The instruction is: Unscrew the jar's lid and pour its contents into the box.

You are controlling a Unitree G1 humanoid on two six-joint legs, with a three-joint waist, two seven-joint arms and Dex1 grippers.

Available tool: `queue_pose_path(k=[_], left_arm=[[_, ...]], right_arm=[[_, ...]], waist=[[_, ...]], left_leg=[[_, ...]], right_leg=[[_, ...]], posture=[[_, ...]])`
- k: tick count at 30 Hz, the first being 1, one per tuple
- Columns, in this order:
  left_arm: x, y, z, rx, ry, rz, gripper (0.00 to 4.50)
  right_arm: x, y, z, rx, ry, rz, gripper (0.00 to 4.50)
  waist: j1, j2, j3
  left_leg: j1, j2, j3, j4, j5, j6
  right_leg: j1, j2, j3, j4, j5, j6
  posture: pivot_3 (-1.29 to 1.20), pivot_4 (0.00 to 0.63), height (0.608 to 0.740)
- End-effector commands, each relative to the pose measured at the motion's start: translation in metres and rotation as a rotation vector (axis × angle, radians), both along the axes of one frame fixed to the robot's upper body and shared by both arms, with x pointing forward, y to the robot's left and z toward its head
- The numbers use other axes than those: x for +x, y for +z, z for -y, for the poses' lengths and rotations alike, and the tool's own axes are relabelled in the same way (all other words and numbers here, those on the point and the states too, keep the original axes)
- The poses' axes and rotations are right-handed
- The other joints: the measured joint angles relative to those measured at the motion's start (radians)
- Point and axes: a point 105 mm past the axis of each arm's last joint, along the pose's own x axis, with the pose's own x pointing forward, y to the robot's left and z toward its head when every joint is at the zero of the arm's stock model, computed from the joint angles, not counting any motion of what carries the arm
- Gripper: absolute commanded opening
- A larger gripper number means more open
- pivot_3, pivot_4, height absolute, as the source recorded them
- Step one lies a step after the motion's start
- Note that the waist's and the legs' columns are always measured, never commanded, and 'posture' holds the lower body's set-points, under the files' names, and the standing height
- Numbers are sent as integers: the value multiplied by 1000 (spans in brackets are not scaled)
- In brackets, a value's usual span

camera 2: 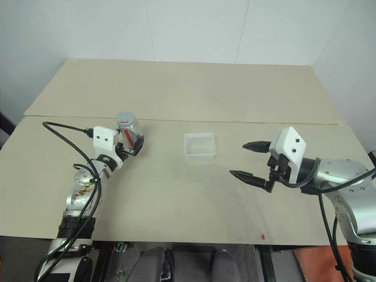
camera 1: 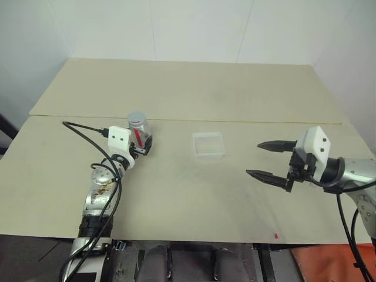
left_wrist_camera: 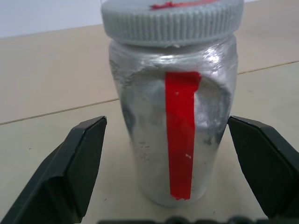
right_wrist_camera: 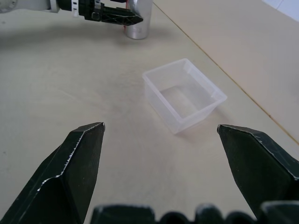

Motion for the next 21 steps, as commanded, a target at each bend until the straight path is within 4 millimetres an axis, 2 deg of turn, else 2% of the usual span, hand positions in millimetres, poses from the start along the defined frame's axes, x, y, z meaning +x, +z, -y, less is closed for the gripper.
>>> queue_pose_path(k=[1,11,14,17,18,21], left_arm=[[3,13,5,6,-15,57,4454],[16,13,14,9,-26,56,4454],[18,13,17,15,-39,57,3878],[18,14,18,16,-40,58,2947],[18,14,18,17,-41,59,2770],[10,20,28,52,-134,67,2771]], right_arm=[[-4,13,-1,5,7,54,4500],[-7,13,-3,7,17,47,4500],[-7,13,-3,7,17,47,4500],[-8,14,-4,10,17,51,4500],[-8,14,-4,10,17,52,4500],[-8,17,-9,23,14,67,4500]], waist=[[0,0,0],[1,0,0],[0,0,0],[0,0,0],[0,0,0],[0,0,0]], left_leg=[[0,0,0,0,0,0],[0,0,0,0,0,0],[-1,0,0,0,0,0],[-1,0,0,0,0,-1],[-1,0,0,0,0,-1],[-1,0,0,0,0,-1]], right_leg=[[0,0,0,0,0,0],[0,0,0,0,0,0],[0,0,0,0,0,0],[0,0,-1,0,0,0],[0,0,0,0,0,0],[0,0,-1,0,0,0]], posture=[[0,150,740],[0,150,740],[0,150,740],[0,150,740],[0,150,740],[0,150,740]])
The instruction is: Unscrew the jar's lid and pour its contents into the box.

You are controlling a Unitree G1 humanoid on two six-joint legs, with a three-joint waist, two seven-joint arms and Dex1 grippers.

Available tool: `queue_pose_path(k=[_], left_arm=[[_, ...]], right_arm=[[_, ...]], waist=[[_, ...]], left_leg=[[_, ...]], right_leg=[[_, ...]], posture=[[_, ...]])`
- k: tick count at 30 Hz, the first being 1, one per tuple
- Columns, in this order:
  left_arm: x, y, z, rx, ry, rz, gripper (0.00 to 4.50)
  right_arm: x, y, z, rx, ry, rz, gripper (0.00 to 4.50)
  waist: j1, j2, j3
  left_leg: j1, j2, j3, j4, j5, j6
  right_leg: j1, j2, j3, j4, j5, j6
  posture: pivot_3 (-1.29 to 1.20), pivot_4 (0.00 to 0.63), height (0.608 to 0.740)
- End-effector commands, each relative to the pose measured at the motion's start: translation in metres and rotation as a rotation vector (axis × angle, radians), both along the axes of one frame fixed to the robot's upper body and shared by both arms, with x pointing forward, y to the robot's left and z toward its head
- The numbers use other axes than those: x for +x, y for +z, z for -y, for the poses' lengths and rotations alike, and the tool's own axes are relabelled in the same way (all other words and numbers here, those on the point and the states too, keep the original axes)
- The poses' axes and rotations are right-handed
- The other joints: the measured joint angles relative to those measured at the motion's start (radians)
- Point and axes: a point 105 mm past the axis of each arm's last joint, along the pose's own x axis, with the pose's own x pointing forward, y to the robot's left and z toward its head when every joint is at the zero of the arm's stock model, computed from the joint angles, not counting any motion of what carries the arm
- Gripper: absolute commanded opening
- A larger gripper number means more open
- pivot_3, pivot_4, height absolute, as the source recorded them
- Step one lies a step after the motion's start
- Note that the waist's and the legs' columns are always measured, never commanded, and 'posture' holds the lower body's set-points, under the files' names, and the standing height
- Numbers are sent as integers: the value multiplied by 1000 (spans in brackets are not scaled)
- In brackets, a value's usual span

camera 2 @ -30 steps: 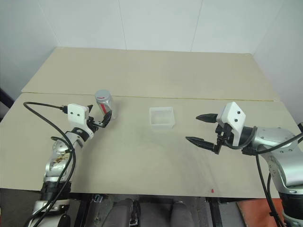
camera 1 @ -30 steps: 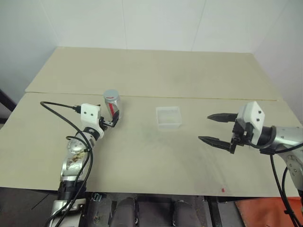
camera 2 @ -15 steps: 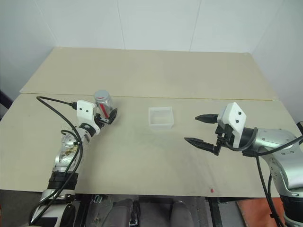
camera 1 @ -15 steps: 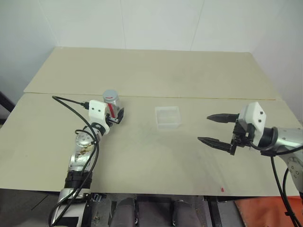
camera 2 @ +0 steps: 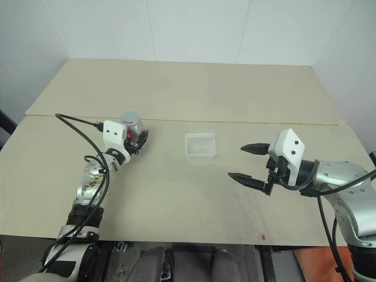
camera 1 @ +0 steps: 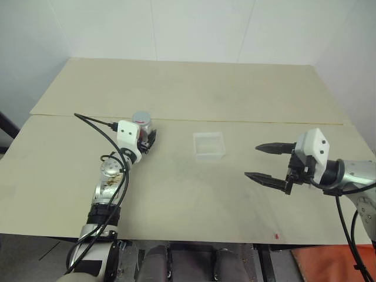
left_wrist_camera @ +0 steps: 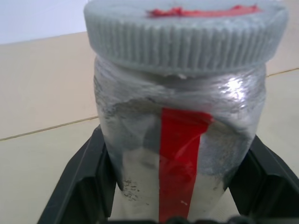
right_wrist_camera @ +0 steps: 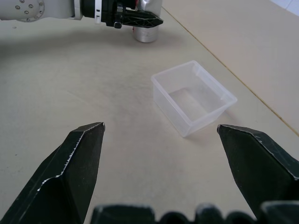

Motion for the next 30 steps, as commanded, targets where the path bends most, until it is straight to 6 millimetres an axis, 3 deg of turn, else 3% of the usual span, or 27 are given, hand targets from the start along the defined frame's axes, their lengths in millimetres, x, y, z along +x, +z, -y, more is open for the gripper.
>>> queue_pose_path(k=[1,6,16,21,30], left_arm=[[-14,24,20,65,-184,56,2771],[-40,43,46,128,-541,-5,2771],[-56,56,78,166,-912,-75,2771],[-62,65,88,159,-1023,-46,2771],[-66,65,93,166,-1063,-19,2771]], right_arm=[[-2,19,-9,38,-3,78,4500],[8,34,-43,123,18,135,4500],[45,48,-121,275,-39,83,4500],[55,57,-134,279,-34,67,4500],[58,57,-142,283,-3,37,4500]], waist=[[-1,0,0],[-7,0,0],[-8,0,0],[-4,0,0],[-10,0,0]], left_leg=[[0,0,0,0,0,0],[0,0,0,0,4,-6],[-4,0,0,0,4,-6],[-5,0,2,1,4,-6],[-5,0,1,1,4,-6]], right_leg=[[0,0,0,0,0,0],[-2,0,0,1,0,0],[-4,0,-1,3,0,0],[-3,0,-4,2,0,0],[-3,0,-4,3,0,0]], posture=[[0,150,740],[0,150,740],[0,150,740],[0,150,740],[0,150,740]])
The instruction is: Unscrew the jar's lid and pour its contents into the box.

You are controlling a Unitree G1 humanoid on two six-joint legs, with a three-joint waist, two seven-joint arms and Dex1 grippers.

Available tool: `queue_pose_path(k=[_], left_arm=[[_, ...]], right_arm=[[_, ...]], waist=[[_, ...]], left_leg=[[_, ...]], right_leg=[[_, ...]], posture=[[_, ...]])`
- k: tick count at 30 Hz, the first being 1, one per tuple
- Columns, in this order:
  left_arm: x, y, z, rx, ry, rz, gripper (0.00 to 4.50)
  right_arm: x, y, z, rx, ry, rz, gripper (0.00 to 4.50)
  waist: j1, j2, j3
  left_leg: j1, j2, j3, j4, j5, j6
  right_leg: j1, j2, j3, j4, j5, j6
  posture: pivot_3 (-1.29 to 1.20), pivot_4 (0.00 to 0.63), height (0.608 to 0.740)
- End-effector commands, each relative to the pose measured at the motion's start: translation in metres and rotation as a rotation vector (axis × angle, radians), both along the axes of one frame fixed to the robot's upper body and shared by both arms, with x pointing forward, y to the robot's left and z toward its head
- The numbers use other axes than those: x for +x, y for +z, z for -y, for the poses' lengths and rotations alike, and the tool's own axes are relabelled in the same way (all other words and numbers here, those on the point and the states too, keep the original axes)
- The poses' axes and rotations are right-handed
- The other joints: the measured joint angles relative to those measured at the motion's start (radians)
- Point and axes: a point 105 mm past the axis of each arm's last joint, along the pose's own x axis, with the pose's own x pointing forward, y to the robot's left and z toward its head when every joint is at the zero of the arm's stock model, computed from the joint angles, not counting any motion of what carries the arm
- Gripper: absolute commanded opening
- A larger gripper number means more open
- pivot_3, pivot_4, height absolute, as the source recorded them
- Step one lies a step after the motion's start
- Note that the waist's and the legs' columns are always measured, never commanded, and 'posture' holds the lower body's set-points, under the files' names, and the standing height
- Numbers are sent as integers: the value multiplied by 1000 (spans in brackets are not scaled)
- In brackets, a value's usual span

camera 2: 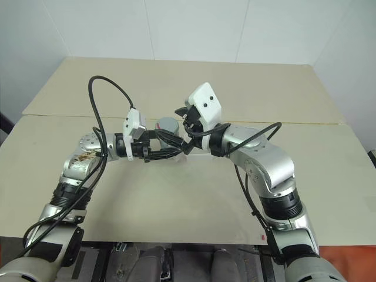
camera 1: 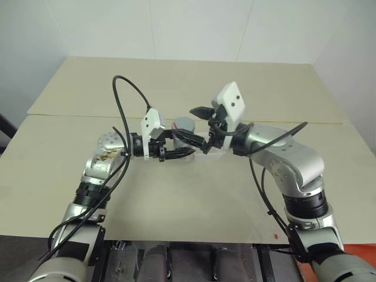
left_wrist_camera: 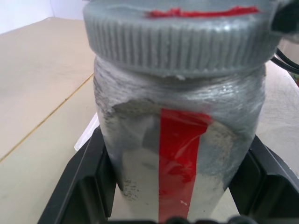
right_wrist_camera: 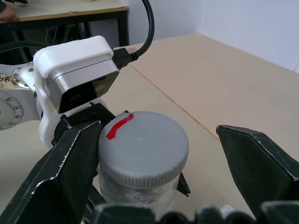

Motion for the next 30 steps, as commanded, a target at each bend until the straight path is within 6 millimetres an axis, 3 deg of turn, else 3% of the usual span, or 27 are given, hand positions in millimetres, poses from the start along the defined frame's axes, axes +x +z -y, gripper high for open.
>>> queue_pose_path(k=[1,4,8,13,20,27,30], left_arm=[[-6,17,7,-25,-55,75,2771],[-7,17,7,-21,-57,83,2771],[-8,17,6,-18,-59,89,2771],[-11,15,5,-14,-81,97,2771],[-39,31,4,-98,-314,115,2771],[-63,45,9,-112,-497,138,2771],[-69,44,10,-94,-531,139,2771]], right_arm=[[0,11,0,3,1,34,4500],[1,10,-1,3,9,26,3928],[1,12,0,16,17,25,2824],[-1,14,0,28,38,28,2824],[-45,6,13,-1,494,-15,2824],[-55,8,19,-5,782,-75,2824],[-51,5,19,-32,817,-76,2824]], waist=[[0,0,0],[-1,0,0],[-4,0,0],[-4,0,0],[-1,0,0],[-12,0,0],[-15,0,0]], left_leg=[[0,0,0,0,0,0],[0,0,0,0,0,0],[0,0,-1,0,0,0],[0,0,-1,0,0,0],[-1,0,-1,0,0,1],[1,1,-3,0,-4,7],[1,1,-4,0,-4,6]], right_leg=[[0,0,0,0,0,0],[0,0,0,0,0,0],[0,0,0,0,0,0],[0,0,0,0,0,0],[0,0,0,-1,0,0],[1,0,1,0,0,0],[1,1,1,0,0,0]], posture=[[0,150,740],[0,150,740],[0,150,740],[0,150,740],[0,150,740],[0,150,740],[0,150,740]])
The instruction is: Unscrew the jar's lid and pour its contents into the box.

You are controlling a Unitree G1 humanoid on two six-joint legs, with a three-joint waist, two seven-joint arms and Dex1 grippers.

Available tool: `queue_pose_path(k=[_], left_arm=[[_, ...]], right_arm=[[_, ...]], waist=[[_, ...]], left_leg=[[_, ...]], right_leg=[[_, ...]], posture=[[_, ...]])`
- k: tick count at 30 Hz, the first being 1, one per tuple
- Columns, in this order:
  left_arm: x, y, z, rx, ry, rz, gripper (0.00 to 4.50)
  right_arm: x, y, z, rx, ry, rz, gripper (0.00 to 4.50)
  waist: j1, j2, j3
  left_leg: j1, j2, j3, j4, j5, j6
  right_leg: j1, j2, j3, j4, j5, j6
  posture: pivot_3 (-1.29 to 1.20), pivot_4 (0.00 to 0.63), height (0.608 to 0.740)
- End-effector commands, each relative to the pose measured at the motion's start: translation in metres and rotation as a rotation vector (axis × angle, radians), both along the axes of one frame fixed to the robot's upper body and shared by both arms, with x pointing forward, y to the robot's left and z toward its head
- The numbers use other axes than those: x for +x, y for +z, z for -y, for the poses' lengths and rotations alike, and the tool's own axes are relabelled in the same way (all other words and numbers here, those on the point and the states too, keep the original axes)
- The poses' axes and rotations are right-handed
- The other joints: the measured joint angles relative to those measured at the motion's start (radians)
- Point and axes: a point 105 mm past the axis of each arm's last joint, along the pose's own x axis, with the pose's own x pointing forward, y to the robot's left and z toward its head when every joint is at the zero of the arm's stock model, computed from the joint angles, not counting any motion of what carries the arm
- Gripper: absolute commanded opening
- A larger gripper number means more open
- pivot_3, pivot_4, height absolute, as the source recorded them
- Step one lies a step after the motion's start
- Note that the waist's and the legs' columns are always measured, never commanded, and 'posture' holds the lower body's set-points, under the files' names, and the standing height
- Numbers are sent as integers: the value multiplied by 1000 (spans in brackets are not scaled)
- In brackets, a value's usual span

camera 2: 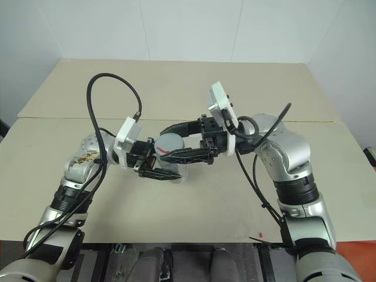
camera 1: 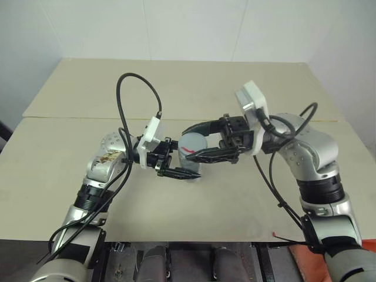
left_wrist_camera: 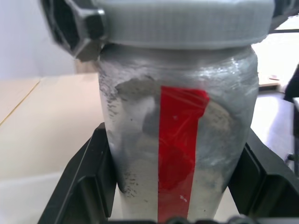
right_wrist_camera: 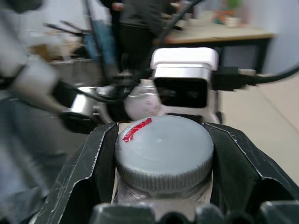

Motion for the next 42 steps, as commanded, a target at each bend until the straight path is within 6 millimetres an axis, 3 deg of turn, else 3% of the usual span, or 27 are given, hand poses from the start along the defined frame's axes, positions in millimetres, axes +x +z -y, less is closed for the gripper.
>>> queue_pose_path(k=[1,3,8,15,20,24,29,42], left_arm=[[-8,27,-7,-57,-43,93,2771],[-7,26,-8,-53,-29,92,2771],[0,20,-12,-35,30,78,2771],[23,6,-34,-15,224,44,2771],[48,-2,-35,-33,441,74,2771],[65,-1,-23,-37,558,63,2771],[72,1,-11,-54,609,62,2771],[69,3,-12,-55,612,68,2771]], right_arm=[[3,-9,5,-39,55,-13,2824],[6,-8,4,-37,41,0,2824],[19,-6,5,-2,-97,23,4438],[31,0,27,77,-399,80,4477],[33,5,32,124,-602,119,4477],[45,11,15,148,-766,110,4477],[52,15,-10,153,-835,113,4477],[61,10,-20,116,-873,100,4477]], waist=[[-1,0,0],[-1,0,0],[-1,0,0],[1,0,0],[3,0,0],[3,0,0],[0,0,0],[-2,0,0]], left_leg=[[0,0,0,0,0,0],[0,0,0,0,1,-1],[0,0,0,0,1,-1],[0,0,0,0,4,-6],[0,0,0,0,4,-6],[0,0,0,0,4,-6],[-1,0,0,-1,4,-7],[-1,0,0,-1,4,-7]], right_leg=[[0,0,0,0,0,0],[0,0,0,0,0,0],[0,0,0,0,0,0],[0,0,0,0,0,0],[0,0,0,0,0,0],[0,0,0,1,0,0],[-1,0,1,1,0,0],[-1,0,0,0,0,0]], posture=[[0,150,740],[0,150,740],[0,150,740],[0,150,740],[0,150,740],[0,150,740],[0,150,740],[0,150,740]])
